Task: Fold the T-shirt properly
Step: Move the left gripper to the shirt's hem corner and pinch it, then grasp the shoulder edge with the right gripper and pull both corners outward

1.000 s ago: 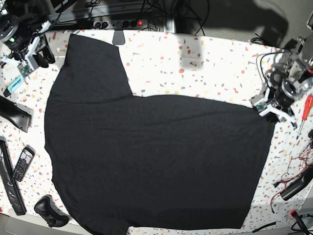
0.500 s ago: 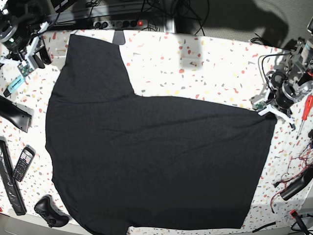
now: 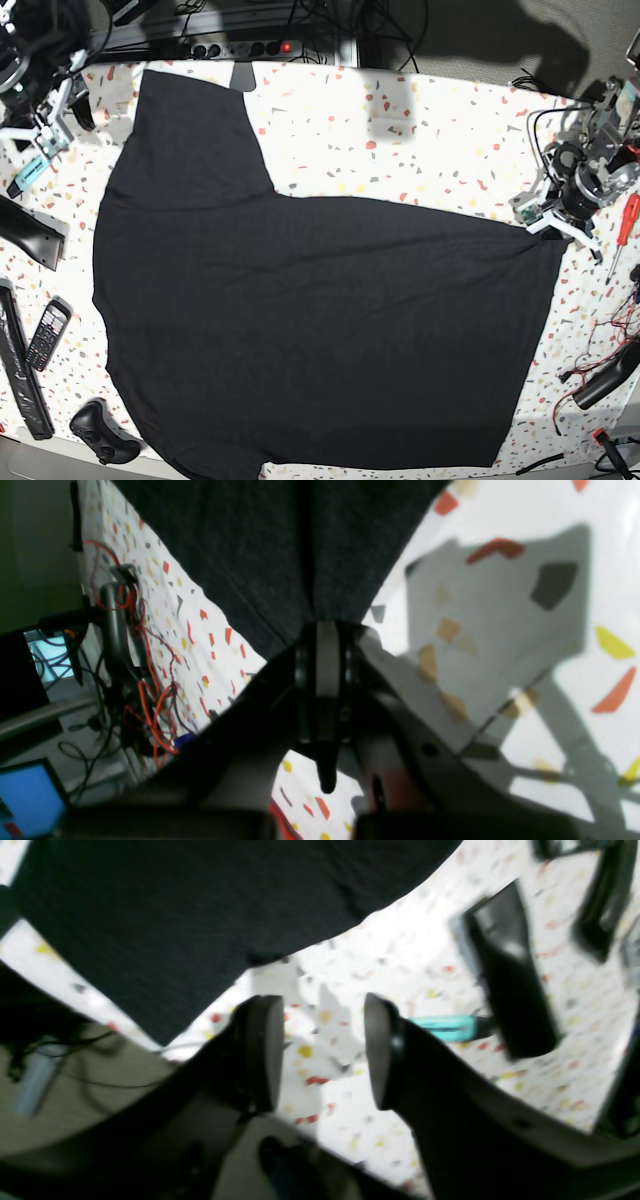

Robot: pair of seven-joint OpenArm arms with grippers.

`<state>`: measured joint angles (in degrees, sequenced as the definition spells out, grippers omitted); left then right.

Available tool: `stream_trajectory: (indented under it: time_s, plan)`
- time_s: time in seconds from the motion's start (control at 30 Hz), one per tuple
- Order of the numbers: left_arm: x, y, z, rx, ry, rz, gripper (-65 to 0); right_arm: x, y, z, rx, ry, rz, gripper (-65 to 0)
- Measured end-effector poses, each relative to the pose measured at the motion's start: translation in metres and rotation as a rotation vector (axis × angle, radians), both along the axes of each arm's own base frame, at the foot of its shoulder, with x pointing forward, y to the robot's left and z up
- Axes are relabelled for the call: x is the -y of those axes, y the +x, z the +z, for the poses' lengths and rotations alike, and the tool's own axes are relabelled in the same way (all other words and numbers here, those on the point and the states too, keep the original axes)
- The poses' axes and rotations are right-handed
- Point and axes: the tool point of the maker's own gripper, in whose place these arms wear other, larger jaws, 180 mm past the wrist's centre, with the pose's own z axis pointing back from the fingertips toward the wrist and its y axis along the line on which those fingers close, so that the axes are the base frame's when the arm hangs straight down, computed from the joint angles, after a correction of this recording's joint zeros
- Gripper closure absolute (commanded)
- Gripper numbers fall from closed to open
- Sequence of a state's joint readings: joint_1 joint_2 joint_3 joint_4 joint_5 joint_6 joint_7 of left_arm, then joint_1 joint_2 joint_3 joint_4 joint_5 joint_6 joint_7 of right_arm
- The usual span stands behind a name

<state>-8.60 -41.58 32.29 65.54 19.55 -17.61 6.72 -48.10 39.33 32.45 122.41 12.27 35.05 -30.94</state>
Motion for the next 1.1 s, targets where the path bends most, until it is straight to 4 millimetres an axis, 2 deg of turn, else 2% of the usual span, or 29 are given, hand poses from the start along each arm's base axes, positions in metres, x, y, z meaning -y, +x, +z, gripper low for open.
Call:
stream_trajectory:
  time_s: [0.17,0.33,0.5,0.67,0.83,0.97,1.1]
  plan:
    - [0.012,0.004,-0.007,0.005,0.04,0.056,0.0,0.008,0.012,0.009,0.04,-0.128,0.09,-28.1]
    - [0.02,0.008,-0.011,0.003,0.118,0.066,0.0,0.0,0.016,0.001,0.064,-0.201,0.174,-28.0]
    - [0.022,0.009,-0.012,-0.005,0.171,0.074,0.0,-0.005,0.018,-0.034,0.0,-0.227,0.215,-28.0]
    - [0.022,0.009,-0.012,-0.005,0.174,0.077,0.0,0.003,0.017,-0.076,-0.091,-0.241,0.217,-28.0]
    - [0.022,0.009,-0.012,-0.005,0.173,0.077,0.0,-0.003,0.017,-0.106,-0.163,-0.233,0.233,-28.0]
    - [0.023,0.009,-0.012,-0.006,0.172,0.077,0.0,-0.016,0.028,-0.118,-0.17,-0.219,0.275,-28.0]
    - [0.023,0.009,-0.012,-0.005,0.171,0.077,0.0,-0.027,0.041,-0.121,-0.16,-0.236,0.323,-28.0]
